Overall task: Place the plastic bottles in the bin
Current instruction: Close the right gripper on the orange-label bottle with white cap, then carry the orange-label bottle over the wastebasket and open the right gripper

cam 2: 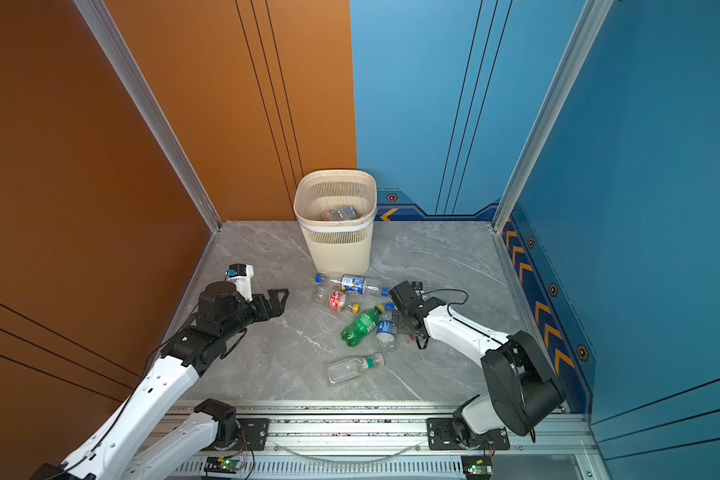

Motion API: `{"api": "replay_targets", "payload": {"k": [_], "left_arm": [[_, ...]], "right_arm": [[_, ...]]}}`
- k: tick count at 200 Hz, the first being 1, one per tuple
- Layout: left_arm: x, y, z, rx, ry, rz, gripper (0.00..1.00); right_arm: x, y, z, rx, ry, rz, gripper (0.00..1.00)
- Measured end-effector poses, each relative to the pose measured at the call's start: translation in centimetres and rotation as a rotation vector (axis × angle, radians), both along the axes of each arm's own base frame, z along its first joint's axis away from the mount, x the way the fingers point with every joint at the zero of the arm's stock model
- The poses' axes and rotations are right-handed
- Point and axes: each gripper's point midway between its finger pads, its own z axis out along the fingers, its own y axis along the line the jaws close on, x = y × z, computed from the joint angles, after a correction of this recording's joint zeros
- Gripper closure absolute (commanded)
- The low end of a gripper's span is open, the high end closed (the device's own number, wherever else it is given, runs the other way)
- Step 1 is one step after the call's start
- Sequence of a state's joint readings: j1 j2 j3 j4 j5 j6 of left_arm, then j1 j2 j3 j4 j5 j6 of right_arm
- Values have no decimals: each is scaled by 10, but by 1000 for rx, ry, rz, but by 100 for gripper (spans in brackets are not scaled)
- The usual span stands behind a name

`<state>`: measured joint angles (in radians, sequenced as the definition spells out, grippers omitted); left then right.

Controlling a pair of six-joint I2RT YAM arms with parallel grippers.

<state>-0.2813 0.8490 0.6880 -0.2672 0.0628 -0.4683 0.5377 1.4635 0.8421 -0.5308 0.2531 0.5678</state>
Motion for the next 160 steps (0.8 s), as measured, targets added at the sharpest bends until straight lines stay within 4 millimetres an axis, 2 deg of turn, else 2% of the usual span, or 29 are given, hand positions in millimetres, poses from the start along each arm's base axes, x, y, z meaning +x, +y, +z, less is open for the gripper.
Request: {"api": "replay_targets", "payload": {"k": [16,47,96,133,160], "left_arm": [[0,1,0,0,0,3,3],[1,3,0,0,1,10,2],[0,5,-5,3,12,15,2],[-1,7,-12,8,29,21,2],[-2,9,-16,10,39,27,2]], "right_arm": [[4,1,-1,-13,1,12,4],[7,3,-15,-34,28,24,10],[8,6,-23,-51,42,50,32],[11,19,-14,-45,16,93,40],[14,32,9,-20,-34,119,42]]}}
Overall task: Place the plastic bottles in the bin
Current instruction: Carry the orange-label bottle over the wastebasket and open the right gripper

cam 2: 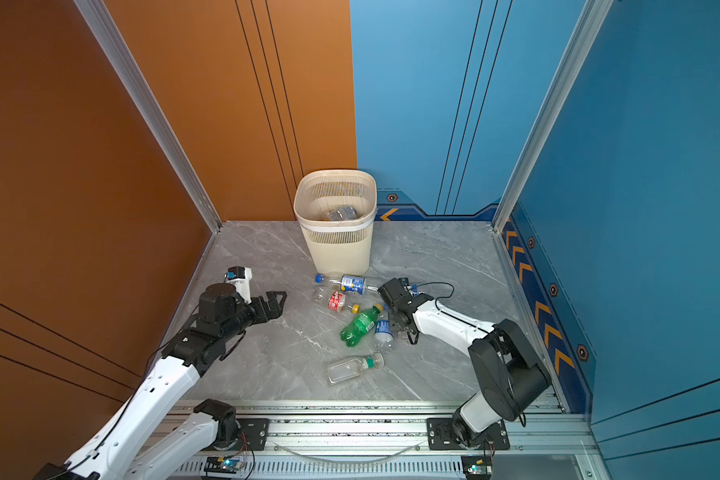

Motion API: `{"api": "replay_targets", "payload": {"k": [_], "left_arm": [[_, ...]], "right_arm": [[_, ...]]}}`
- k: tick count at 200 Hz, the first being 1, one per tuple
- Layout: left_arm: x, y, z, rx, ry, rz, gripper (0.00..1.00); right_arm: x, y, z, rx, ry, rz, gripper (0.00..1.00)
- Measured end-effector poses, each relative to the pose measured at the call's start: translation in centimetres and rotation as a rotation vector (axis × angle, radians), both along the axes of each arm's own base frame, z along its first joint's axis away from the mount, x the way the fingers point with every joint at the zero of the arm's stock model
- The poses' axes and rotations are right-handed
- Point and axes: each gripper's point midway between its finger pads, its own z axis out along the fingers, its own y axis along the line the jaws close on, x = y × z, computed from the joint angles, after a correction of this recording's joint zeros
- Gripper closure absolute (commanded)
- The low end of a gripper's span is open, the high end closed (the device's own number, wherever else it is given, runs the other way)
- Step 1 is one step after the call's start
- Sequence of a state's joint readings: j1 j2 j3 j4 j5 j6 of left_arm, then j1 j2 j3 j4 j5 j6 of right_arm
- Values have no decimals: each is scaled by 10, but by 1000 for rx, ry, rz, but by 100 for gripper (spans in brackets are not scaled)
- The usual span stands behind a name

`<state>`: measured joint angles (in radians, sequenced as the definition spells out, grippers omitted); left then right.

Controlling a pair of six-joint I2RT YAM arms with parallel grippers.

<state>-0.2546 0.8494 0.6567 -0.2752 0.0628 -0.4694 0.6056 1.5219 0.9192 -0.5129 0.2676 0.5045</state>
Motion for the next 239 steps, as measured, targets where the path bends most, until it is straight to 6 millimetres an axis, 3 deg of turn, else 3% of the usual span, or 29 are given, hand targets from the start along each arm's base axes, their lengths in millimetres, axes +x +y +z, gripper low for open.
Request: {"api": "replay_targets", "payload": {"k": [35,75,106,126,148,167,190,218,239], "left_arm": [[-2,4,-14,-6,36,22,2],[-5,9,-26,-13,71,44,2],[-9,10,-33,-23,85,55,2],[-12,11,-34,-28,84,60,2],[-15,13,-31,-41,78,71,2],[-18,15,-30,-50,72,77,2],[-23,16,-28,-60,68,84,2],[-28,19,-26,-69,59,97,2],[-31,21,-26,-74,59,105,2]], "right_arm": [[5,13,61,61,-129,24,42],[13,30,162,177,-344,40,41],[21,55,234,271,-481,87,41],[35,76,277,322,-562,123,41],[63,103,319,364,-645,151,40],[91,127,343,395,-696,171,40],[126,149,356,416,-735,182,40],[176,159,358,420,-762,167,40],[201,161,350,414,-762,160,40]]}}
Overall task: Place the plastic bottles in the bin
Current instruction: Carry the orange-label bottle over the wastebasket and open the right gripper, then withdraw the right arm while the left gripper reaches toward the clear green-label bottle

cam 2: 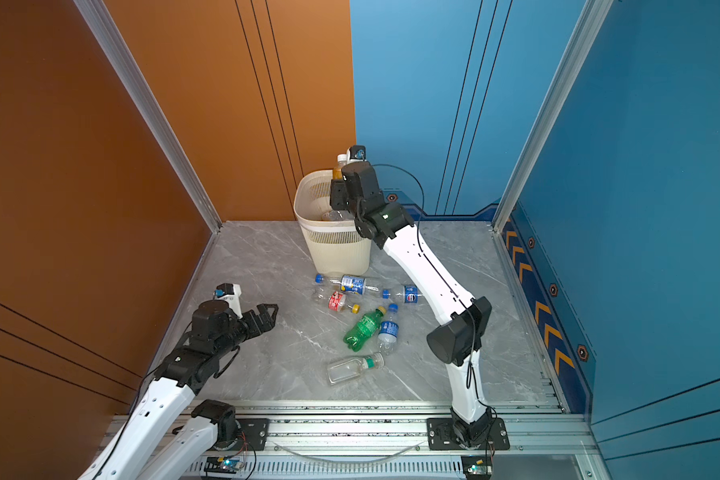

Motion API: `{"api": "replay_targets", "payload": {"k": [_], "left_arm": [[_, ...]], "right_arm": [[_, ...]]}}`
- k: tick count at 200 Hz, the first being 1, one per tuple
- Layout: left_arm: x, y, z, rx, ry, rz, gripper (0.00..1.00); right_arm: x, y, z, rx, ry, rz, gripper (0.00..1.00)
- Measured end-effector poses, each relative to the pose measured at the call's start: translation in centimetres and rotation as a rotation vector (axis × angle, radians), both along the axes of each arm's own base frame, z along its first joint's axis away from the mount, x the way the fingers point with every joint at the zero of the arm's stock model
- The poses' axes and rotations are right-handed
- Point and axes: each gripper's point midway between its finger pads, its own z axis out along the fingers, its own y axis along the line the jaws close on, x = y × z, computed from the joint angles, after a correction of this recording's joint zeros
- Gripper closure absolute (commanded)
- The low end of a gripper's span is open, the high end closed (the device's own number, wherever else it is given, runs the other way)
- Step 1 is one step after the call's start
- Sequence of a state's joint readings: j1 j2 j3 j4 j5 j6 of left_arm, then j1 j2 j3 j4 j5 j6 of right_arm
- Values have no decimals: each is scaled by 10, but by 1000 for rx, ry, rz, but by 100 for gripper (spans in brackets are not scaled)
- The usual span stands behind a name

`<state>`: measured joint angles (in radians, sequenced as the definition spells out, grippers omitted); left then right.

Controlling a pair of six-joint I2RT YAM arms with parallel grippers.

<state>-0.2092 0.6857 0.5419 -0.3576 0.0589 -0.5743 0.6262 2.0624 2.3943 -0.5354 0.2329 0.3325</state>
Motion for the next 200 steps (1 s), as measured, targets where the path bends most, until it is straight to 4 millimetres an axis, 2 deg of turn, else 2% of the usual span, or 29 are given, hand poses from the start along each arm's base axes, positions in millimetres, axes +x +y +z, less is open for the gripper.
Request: {"api": "replay_targets", "payload": {"k": [21,54,65,81,91,135,147,163,186,200], "left_arm": [[-1,0,-1,-1,6,2,2],[-1,2,-1,-1,7,10,2],[-1,3,-2,-1,7,12,2],[0,3,-2,-1,7,14,2],[0,4,-2,-1,7,15,2],[0,3,-3,-7,13,18,2],[1,3,-5,-6,22,18,2],[2,2,-8,-5,34,15,2],[5,1,-12,-7,47,10,2],[6,-1,-14,-12,54,7,2]], "right_arm": [[14,2,-12,-4,15,2,40],[21,6,-30,-15,48,23,40],[22,8,-33,-12,55,33,33],[23,10,-36,-8,63,45,10],[22,11,-37,-8,66,47,1],[16,2,-30,-11,75,42,1],[4,-7,-22,-12,76,40,0],[-21,-25,-8,-8,68,38,1],[-75,-62,19,34,1,26,0],[-109,-86,23,76,-34,9,0]]}}
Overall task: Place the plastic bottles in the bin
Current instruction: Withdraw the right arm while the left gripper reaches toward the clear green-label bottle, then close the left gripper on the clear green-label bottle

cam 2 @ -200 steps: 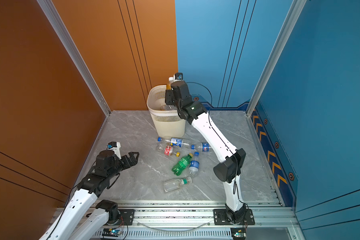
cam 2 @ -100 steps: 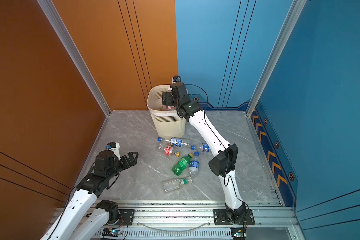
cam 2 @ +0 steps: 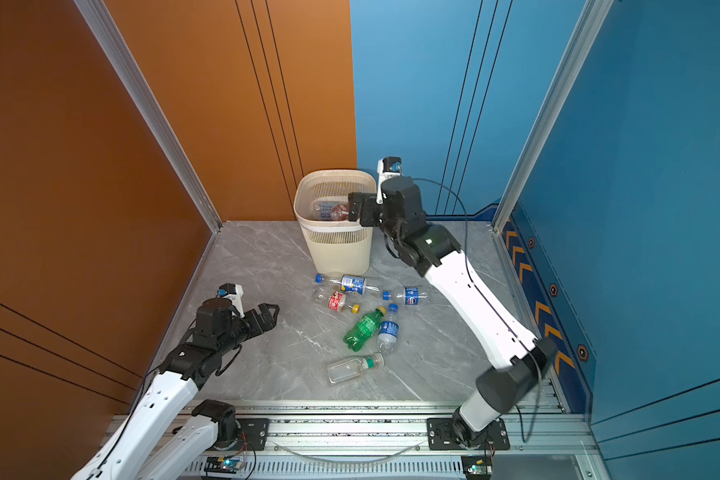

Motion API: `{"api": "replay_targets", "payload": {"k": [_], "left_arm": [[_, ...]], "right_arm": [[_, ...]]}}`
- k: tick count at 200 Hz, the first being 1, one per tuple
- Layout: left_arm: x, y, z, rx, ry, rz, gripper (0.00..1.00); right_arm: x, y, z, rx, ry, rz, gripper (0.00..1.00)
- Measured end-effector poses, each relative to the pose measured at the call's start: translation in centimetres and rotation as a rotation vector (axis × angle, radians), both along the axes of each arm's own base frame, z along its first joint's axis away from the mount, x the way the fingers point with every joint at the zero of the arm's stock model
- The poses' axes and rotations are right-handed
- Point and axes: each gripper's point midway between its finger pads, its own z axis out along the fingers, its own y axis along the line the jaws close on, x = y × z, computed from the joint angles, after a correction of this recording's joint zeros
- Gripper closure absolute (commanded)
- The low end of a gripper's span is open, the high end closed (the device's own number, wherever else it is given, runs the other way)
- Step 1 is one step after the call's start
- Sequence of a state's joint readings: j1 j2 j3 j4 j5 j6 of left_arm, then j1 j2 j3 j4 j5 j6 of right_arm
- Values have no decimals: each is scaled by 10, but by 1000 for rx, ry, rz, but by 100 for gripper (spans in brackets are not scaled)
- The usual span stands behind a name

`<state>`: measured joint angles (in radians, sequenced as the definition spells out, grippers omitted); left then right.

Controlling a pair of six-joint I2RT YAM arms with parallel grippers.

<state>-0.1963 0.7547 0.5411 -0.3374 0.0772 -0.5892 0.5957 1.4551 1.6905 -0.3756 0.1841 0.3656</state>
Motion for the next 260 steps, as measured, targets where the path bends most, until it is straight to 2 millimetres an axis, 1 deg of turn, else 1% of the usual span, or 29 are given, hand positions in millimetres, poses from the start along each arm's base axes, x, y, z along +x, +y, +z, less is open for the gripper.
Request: {"api": "replay_targets", "payload": {"k": [15,22,26,35,36,55,62,71,76,88,100,116,129,133,158,175,187,213,240,260], "left_arm": [[2,-2,-1,-7,3,-5,2],[3,-3,-1,-10,3,-8,2],[3,-3,-1,-11,3,-10,2],[4,-5,-2,-16,4,-16,2],[5,-5,-2,-16,4,-17,2],[5,-9,-6,-22,19,-33,2],[5,-11,-8,-23,27,-41,2],[4,-15,-10,-24,37,-57,2],[4,-17,-11,-24,42,-65,2],[2,-26,-13,-18,50,-102,2],[-1,-38,-13,-6,52,-154,2],[-6,-63,-7,18,41,-253,1],[-12,-85,-1,50,22,-344,1],[-16,-95,1,59,16,-385,1],[-37,-139,8,138,-17,-577,0],[-56,-167,5,209,-31,-709,0],[-69,-183,0,260,-31,-788,0],[-88,-202,-20,367,-5,-910,0],[-98,-213,-39,476,34,-995,0],[-106,-223,-48,539,42,-1051,0]], "right_arm": [[-28,-22,-13,37,-1,-20,1],[-37,-30,-27,49,14,-34,0],[-42,-35,-40,49,36,-45,0],[-49,-44,-61,54,71,-64,1],[-50,-45,-66,52,80,-68,1],[-57,-59,-126,30,199,-115,0],[-60,-65,-145,20,240,-134,1],[-63,-71,-162,9,282,-154,1],[-64,-74,-168,7,296,-164,1],[-66,-81,-171,20,309,-185,0],[-66,-87,-165,44,296,-203,1],[-67,-94,-157,68,278,-219,0],[-68,-96,-154,77,273,-225,0],[-68,-96,-154,80,273,-226,1],[-68,-97,-156,93,280,-234,1],[-70,-100,-161,96,288,-242,1],[-71,-102,-163,102,291,-248,1],[-73,-106,-162,118,286,-259,1],[-74,-110,-159,129,277,-267,0],[-75,-112,-160,131,280,-272,1]]}}
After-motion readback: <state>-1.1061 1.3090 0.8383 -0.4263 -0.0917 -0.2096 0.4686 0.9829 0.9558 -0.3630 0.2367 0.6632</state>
